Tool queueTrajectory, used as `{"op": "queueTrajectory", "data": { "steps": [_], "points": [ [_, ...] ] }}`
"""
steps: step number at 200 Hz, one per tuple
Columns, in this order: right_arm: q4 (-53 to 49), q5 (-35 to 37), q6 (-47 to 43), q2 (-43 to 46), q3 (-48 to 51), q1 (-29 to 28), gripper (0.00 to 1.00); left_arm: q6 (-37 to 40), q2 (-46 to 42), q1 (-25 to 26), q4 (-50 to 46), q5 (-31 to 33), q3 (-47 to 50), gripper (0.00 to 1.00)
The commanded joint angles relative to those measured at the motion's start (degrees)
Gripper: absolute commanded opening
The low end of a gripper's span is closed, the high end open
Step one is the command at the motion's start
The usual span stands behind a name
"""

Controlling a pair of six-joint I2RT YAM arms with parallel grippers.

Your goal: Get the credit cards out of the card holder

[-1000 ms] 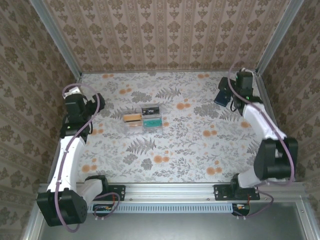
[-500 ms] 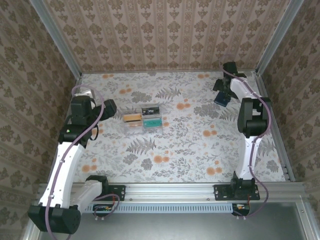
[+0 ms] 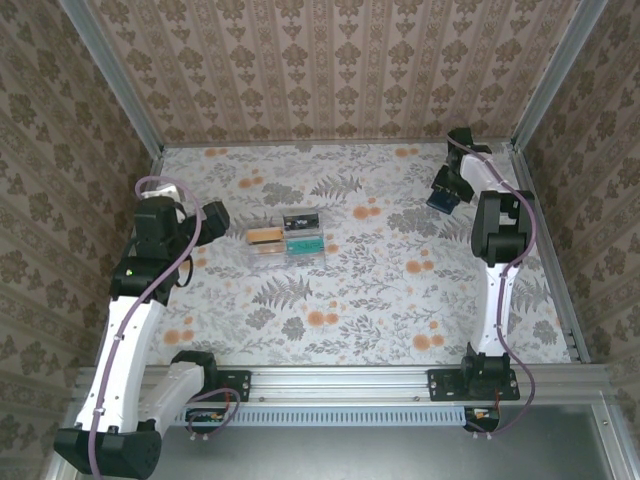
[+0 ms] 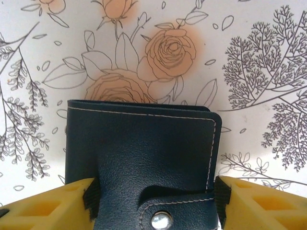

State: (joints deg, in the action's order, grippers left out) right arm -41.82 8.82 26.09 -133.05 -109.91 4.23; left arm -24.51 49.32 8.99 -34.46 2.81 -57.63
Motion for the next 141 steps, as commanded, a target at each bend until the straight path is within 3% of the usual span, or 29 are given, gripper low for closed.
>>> {"op": "queueTrajectory", "data": {
  "steps": [1,71,141],
  "points": [
    [-1.8,-3.1,-0.5,4.6,6.2,-1.2,0.63,-0.8,0.0,0.3,1.2,0.2,-1.1,1.0],
    [4.0,-6.2,0.8,20.9,29.8,-9.3,0.6,-1.4,3.8,0.5,5.0,-3.4,-0.1,1.0],
    [7.1,-6.2,5.0,35.0,49.4,-27.4,0.6,-3.9,6.3,1.2,5.2,-6.9,0.5,1.0]
  ]
}}
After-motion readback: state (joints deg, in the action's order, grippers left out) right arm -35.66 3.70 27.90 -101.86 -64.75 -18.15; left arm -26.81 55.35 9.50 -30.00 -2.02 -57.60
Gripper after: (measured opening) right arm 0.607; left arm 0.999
